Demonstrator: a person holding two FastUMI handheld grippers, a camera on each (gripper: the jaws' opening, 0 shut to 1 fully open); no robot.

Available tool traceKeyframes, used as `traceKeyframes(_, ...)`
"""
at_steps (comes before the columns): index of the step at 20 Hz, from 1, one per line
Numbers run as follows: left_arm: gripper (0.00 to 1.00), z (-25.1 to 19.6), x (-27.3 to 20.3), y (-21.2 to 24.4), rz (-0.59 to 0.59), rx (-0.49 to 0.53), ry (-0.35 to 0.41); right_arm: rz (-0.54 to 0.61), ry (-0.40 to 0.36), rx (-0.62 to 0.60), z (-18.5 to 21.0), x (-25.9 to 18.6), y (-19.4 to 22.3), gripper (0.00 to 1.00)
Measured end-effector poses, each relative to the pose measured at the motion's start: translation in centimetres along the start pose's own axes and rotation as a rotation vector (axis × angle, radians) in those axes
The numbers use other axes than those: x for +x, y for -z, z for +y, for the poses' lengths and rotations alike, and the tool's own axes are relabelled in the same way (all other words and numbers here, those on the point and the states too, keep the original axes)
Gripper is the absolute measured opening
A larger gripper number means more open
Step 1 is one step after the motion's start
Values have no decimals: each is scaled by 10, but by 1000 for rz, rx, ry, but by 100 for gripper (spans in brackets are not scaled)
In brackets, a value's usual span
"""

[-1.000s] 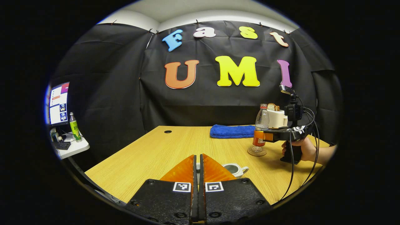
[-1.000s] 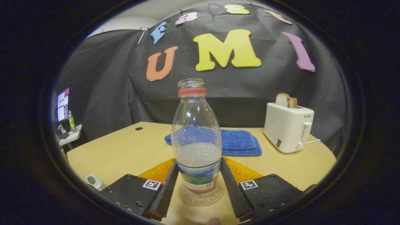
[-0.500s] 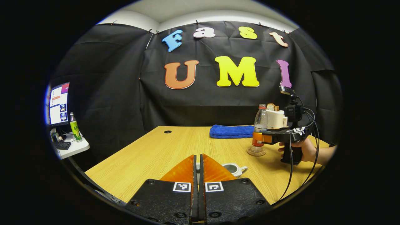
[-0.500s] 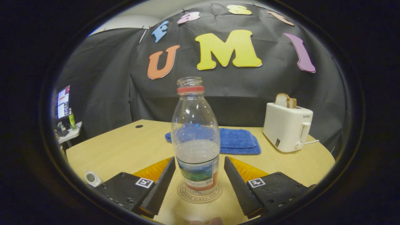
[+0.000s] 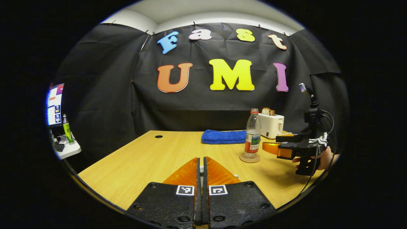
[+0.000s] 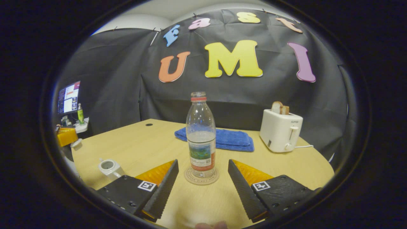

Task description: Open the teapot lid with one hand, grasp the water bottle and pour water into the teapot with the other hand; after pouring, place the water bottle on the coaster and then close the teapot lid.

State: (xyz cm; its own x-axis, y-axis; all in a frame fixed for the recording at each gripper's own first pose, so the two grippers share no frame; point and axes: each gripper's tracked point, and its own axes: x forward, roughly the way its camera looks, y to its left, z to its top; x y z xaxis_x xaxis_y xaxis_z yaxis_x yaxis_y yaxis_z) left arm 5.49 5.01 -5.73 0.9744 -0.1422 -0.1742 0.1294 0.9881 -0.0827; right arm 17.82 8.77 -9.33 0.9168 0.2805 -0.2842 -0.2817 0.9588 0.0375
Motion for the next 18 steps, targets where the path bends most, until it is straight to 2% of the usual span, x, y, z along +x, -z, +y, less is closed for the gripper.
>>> traceKeyframes(4, 3, -11, 10, 5, -24, 30, 10, -78, 47, 19, -13, -44, -9, 93)
traceKeyframes(7, 3, -11, 18, 8, -36, -2, 11, -117, 67, 1, -17, -68, -7, 92)
traceKeyframes(14, 3, -28, 35, 12, -38, 3, 23, -133, 107, 32, -41, -88, 3, 94)
traceKeyframes(18, 2, -31, 46, 24, -17, -6, 24, -100, 112, 57, -49, -87, 17, 94)
